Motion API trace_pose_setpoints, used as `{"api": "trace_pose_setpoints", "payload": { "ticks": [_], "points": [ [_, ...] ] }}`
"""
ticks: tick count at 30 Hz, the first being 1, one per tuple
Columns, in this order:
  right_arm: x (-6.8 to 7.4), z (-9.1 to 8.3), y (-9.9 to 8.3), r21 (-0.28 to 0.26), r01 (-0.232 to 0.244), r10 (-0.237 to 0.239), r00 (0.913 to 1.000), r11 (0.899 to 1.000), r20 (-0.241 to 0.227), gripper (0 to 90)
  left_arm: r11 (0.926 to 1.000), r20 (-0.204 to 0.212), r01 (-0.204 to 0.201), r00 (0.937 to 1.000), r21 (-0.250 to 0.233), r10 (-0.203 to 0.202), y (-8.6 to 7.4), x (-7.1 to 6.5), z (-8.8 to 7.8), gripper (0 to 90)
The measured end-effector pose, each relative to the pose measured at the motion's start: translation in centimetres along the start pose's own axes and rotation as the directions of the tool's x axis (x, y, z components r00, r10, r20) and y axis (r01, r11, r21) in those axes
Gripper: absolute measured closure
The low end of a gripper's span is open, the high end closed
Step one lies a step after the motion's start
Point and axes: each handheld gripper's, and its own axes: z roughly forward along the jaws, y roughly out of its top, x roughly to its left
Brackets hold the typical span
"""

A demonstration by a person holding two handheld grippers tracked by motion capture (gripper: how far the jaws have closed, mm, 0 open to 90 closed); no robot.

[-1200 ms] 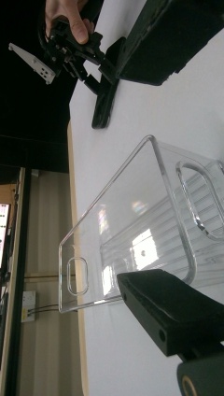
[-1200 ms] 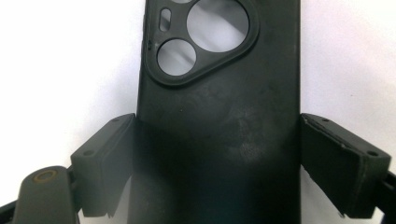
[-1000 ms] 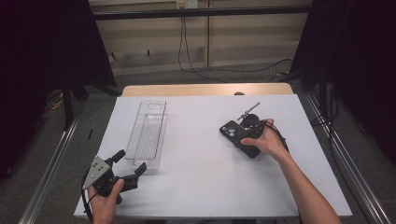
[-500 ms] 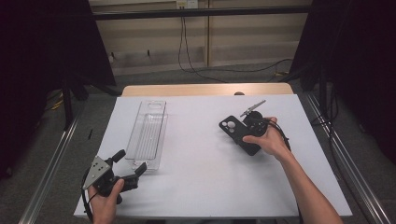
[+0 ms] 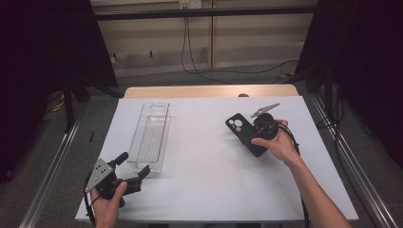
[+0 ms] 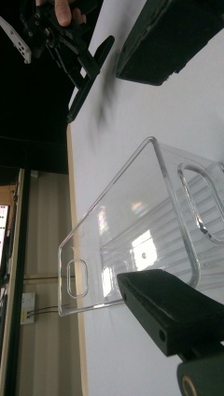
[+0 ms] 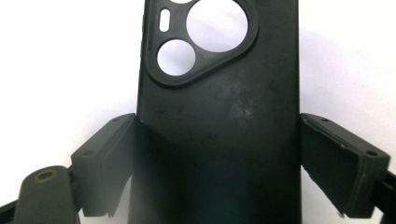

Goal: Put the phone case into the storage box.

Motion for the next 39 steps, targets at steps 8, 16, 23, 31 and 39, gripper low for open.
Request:
{"api": "trace_pose_setpoints", "payload": {
  "ticks": [8, 16, 23, 31, 39],
  "points": [
    [0.1, -0.4, -0.6, -0.072, 0.001, 0.000, 1.0000, 0.997, 0.009, 14.0, 1.0000, -0.002, 0.002, 1.0000, -0.003, -0.002, 0.0, 0.0, -0.1, 3.8],
    [0.2, -1.2, -1.1, -0.147, -0.003, 0.007, 0.9997, 0.989, 0.024, 14.0, 1.0000, 0.002, 0.000, 1.0000, -0.008, 0.000, 0.1, 0.0, -0.2, 3.8],
    [0.6, -1.3, -1.9, -0.217, -0.003, 0.009, 0.9996, 0.976, 0.027, 13.9, 1.0000, 0.001, -0.005, 1.0000, -0.004, 0.005, 0.1, 0.1, -0.1, 3.8],
    [0.8, -2.4, -3.0, -0.304, -0.003, 0.014, 0.9993, 0.953, 0.033, 13.9, 1.0000, 0.005, -0.007, 1.0000, -0.005, 0.007, 0.1, 0.0, -0.1, 3.8],
    [0.9, -3.1, -4.2, -0.363, -0.017, 0.029, 0.9991, 0.931, 0.029, 13.9, 1.0000, 0.000, -0.004, 1.0000, -0.004, 0.004, 0.1, 0.0, -0.1, 3.8]
  ]
}}
